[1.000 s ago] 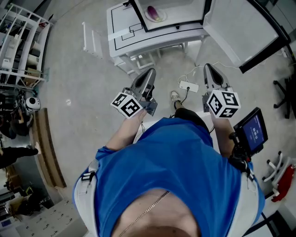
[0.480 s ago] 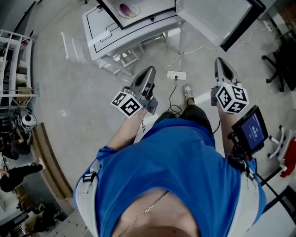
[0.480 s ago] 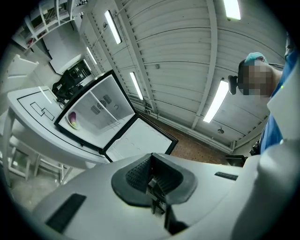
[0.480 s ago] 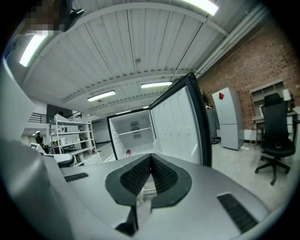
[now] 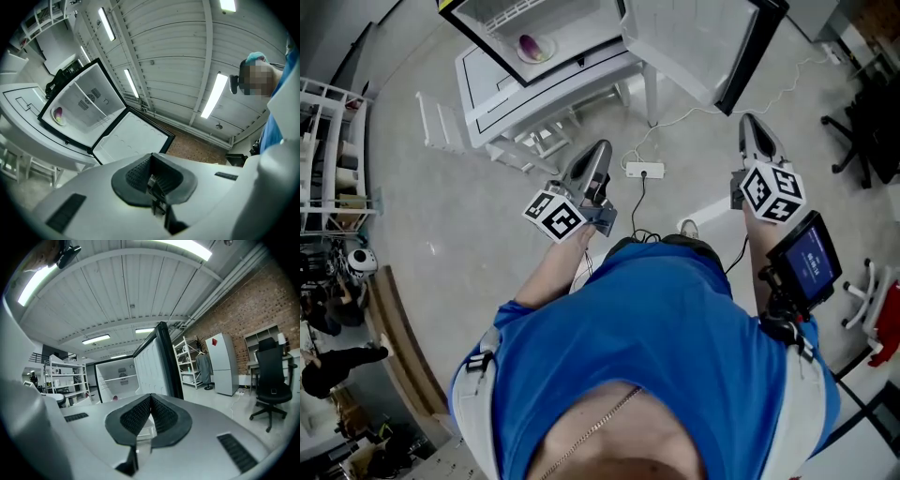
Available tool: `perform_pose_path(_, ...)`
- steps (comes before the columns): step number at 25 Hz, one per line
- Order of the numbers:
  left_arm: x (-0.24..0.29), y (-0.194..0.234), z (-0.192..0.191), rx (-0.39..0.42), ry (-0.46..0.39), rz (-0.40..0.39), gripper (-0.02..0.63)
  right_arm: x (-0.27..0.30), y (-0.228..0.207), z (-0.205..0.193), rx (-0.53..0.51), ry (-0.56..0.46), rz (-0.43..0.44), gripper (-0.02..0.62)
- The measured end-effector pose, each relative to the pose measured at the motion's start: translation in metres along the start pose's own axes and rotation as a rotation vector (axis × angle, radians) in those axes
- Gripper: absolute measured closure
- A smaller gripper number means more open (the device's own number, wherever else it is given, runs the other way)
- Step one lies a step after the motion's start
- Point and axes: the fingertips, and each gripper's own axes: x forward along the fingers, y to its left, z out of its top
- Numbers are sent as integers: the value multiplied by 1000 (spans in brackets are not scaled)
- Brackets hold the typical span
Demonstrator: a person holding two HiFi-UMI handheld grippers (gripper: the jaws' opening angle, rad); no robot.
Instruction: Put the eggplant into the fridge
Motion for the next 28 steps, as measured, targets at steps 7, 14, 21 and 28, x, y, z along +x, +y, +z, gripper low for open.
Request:
perform_pose_path(7,36,-19,-15,16,-9,25,598,21,-45,23,-7,-25,55,591)
perform_pose_path(14,58,-24,-27,23,-41,79,598,52,-71,40,-42,-42,136,591)
perform_pose_path(21,64,-21,-40,16,-85,160,598,80,-70,46,-141,-21,276,518)
perform_pose_path(28,62,-22,-43,11,-126,210,598,103,-69,45,-196,28,384,414)
